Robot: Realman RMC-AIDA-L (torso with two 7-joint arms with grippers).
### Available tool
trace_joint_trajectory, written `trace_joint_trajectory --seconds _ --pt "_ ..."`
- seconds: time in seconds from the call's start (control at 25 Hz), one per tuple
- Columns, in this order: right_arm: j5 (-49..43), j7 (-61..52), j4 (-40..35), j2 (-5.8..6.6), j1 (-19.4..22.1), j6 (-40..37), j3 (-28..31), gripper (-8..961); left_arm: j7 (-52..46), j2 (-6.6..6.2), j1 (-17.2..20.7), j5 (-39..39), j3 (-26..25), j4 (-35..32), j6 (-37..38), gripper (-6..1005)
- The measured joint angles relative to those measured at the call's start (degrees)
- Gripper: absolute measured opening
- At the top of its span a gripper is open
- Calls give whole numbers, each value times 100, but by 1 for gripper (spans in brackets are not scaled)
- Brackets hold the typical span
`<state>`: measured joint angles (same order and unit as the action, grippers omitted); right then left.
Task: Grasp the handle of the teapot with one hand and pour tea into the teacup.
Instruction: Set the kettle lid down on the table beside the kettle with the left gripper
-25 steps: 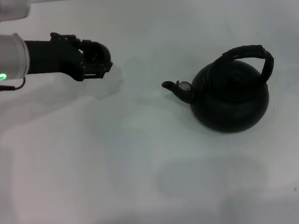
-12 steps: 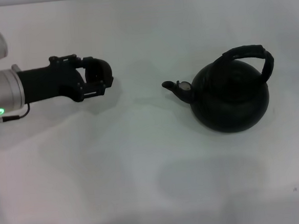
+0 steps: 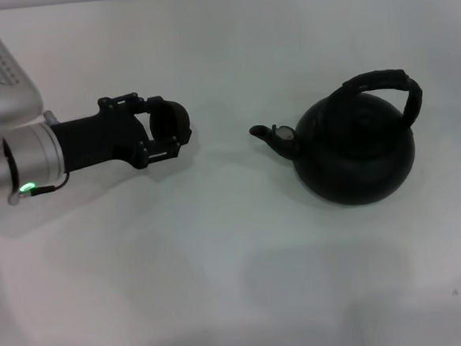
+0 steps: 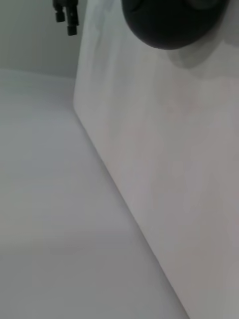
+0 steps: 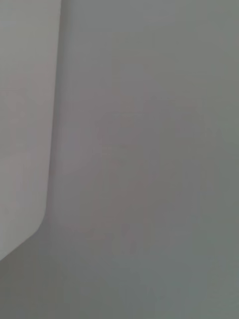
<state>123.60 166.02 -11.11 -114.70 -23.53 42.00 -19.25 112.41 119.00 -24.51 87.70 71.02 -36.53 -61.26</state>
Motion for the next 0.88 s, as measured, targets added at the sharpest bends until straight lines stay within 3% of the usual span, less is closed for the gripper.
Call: trace_joint_trajectory --seconds 0.24,0.52,0.88 --pt "-3 0 -5 10 6 -123 -7 845 617 5 -182 339 41 529 123 700" --pt "-3 0 -5 14 -15 -141 -9 845 712 23 -280 551 71 691 126 700" --pt "-2 0 -103 18 -43 -330 -8 844 -394 25 -461 558 307 495 193 700"
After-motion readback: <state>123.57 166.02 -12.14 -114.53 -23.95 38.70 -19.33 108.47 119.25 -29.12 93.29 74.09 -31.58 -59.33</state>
